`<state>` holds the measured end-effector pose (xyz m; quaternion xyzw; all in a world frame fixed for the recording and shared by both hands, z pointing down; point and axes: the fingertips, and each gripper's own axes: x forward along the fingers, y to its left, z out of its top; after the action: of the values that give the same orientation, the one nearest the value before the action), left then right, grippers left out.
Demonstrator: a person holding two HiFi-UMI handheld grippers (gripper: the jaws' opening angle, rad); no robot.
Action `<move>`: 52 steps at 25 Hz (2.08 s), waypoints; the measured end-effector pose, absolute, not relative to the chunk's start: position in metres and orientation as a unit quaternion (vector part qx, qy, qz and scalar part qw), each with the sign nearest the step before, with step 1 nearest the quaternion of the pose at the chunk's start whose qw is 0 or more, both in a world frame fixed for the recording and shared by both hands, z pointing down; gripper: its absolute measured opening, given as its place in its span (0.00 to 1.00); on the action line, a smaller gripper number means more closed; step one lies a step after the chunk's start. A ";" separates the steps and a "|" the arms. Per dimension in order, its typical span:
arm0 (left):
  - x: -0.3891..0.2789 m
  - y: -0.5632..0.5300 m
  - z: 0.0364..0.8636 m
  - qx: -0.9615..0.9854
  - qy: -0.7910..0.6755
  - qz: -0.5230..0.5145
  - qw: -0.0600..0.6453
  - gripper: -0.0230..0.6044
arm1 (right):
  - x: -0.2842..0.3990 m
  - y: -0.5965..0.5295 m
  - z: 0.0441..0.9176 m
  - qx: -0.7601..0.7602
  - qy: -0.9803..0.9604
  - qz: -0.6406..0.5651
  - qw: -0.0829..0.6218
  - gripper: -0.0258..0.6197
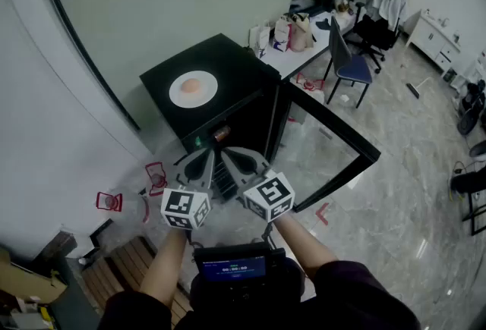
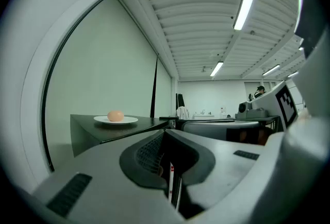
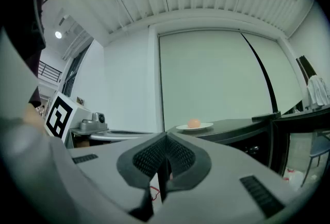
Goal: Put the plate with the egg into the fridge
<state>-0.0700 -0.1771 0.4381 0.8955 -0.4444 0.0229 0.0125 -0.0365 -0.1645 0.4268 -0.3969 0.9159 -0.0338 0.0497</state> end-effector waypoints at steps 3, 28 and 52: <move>-0.070 -0.175 0.440 0.895 -0.444 0.025 0.013 0.05 | -0.036 -0.162 0.429 -0.394 0.917 -0.036 0.048 0.05; -0.137 -0.232 0.381 0.865 -0.371 0.176 -0.288 0.05 | -0.060 -0.296 0.390 -0.393 0.911 -0.088 -0.094 0.05; -0.205 -0.289 0.439 0.712 -0.234 0.334 -0.572 0.19 | -0.049 -0.458 0.459 -0.316 0.827 -0.233 -0.402 0.05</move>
<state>-0.2054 -0.2885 0.4388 0.7120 -0.2339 0.3336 -0.5719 -0.0489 -0.4577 0.4587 -0.3161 0.8269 -0.2329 -0.4025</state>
